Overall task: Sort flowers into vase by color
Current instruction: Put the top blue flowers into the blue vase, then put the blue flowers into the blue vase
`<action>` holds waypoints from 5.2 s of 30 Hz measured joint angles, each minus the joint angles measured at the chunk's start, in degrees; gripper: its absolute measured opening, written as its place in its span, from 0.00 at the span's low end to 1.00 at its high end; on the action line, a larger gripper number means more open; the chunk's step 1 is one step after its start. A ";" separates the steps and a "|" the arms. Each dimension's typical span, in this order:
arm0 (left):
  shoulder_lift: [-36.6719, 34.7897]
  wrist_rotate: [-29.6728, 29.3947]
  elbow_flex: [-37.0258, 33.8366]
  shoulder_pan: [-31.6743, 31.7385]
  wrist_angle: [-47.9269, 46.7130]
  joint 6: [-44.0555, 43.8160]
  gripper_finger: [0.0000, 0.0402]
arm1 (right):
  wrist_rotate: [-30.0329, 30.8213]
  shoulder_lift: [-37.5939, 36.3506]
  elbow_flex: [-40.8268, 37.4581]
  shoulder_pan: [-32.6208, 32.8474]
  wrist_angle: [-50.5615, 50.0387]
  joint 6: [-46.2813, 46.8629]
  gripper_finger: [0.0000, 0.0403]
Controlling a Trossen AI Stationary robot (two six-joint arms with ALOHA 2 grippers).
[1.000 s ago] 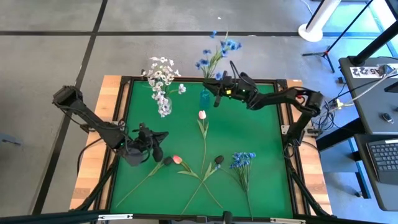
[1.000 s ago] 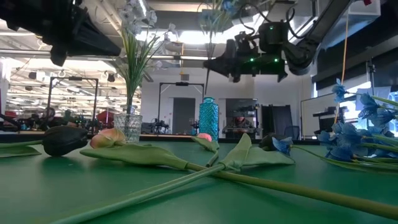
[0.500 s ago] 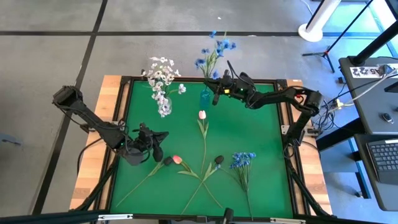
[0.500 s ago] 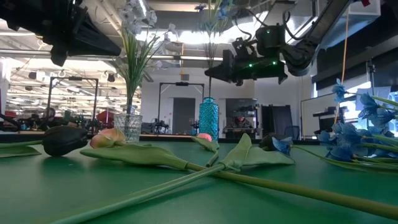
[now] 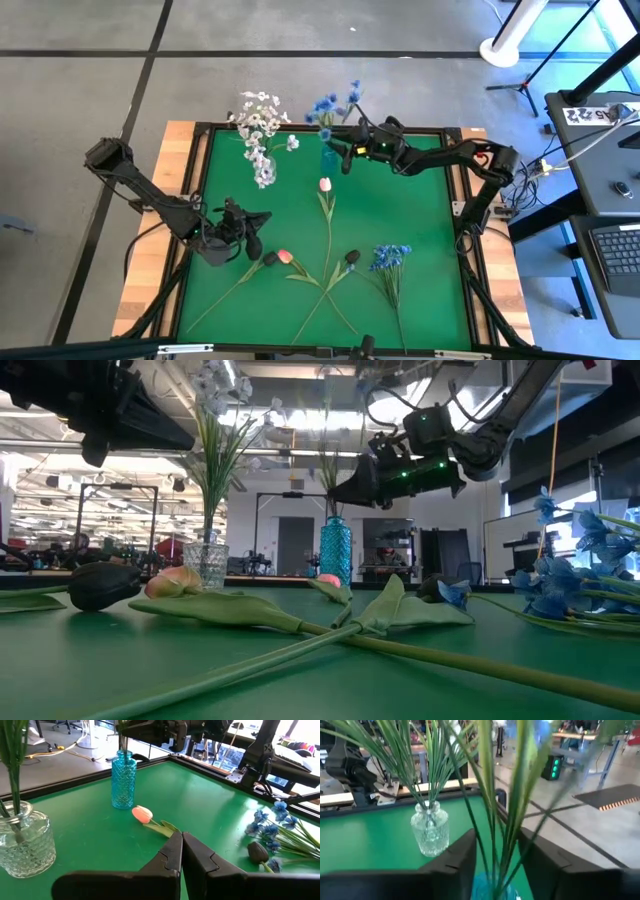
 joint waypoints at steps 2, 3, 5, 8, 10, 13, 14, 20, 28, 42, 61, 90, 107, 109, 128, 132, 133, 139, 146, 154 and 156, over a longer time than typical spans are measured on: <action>0.01 0.30 0.00 -0.01 0.00 -0.05 0.00 | 0.56 -1.05 -0.02 0.00 -2.34 -0.21 0.44; 0.01 0.47 0.00 -0.01 0.00 -0.07 0.00 | 0.94 -1.96 -0.02 0.00 -4.27 -0.28 0.47; 0.01 0.62 0.00 -0.01 0.00 -0.10 0.00 | 2.21 -4.18 -0.02 0.00 -8.40 -1.34 0.52; 0.01 0.62 0.00 0.00 0.00 -0.10 0.00 | 3.08 -8.51 -0.02 0.00 -15.30 -3.74 0.58; 0.01 0.61 0.00 -0.01 0.00 -0.08 0.00 | 3.10 -11.77 -0.02 0.00 -19.63 -4.64 0.61; 0.01 0.59 0.00 -0.01 0.00 -0.10 0.00 | 3.09 -16.84 -0.02 0.00 -27.56 -4.92 0.64; 0.01 0.58 0.00 0.00 0.00 -0.10 0.00 | 3.06 -18.64 -0.02 0.00 -30.52 -4.93 0.65; 0.01 0.38 0.00 -0.01 0.08 -0.12 0.00 | 2.28 -28.54 -0.02 0.02 -49.39 -1.12 0.66; 0.01 0.10 0.00 0.01 0.17 -0.05 0.00 | -11.59 -37.32 -0.02 4.79 -72.56 9.17 0.66; 0.03 -0.85 0.00 0.02 0.20 -1.11 0.00 | -4.47 -38.06 -0.04 39.52 -88.26 39.18 0.66; 0.03 -0.80 -0.02 0.02 3.76 -3.40 0.00 | 11.47 -27.06 -0.04 68.81 -86.11 80.79 0.66; 0.05 5.11 -0.02 -0.05 5.88 -4.49 0.00 | 12.75 -7.47 0.17 66.71 -80.61 78.70 0.50; 0.05 5.13 -0.02 -1.19 6.27 -5.92 0.00 | 26.54 -22.75 -0.20 66.01 -81.26 71.78 0.02; 0.05 5.10 -0.02 -1.19 6.34 -5.95 0.00 | 32.73 -27.14 -0.20 66.01 -80.86 69.12 0.02; 0.05 3.54 -0.02 1.39 6.69 -5.52 0.00 | 60.46 -40.84 -0.04 54.88 -34.91 -5.72 0.01; 0.05 3.55 -0.02 2.14 6.69 -5.49 0.00 | 43.13 -40.81 -0.04 46.72 -31.35 -9.13 0.01; 0.05 3.59 -0.02 2.14 6.69 -5.49 0.00 | 39.29 -40.81 -0.04 44.70 -30.47 -9.92 0.01; 0.05 3.81 -0.02 1.62 6.69 -5.47 0.00 | 24.64 -40.81 -0.04 33.52 -25.63 -12.81 0.00; 0.05 3.83 -0.02 1.61 6.67 -5.48 0.00 | 13.09 -38.46 -0.04 22.41 -17.94 -11.88 0.00; 0.05 3.47 -0.02 1.63 6.64 -3.98 0.00 | 7.38 -30.55 -0.04 13.29 -10.82 -11.16 0.00; 0.05 2.71 -0.02 1.94 6.64 -3.57 0.00 | 5.00 -28.04 -0.04 11.21 -7.81 -10.28 0.00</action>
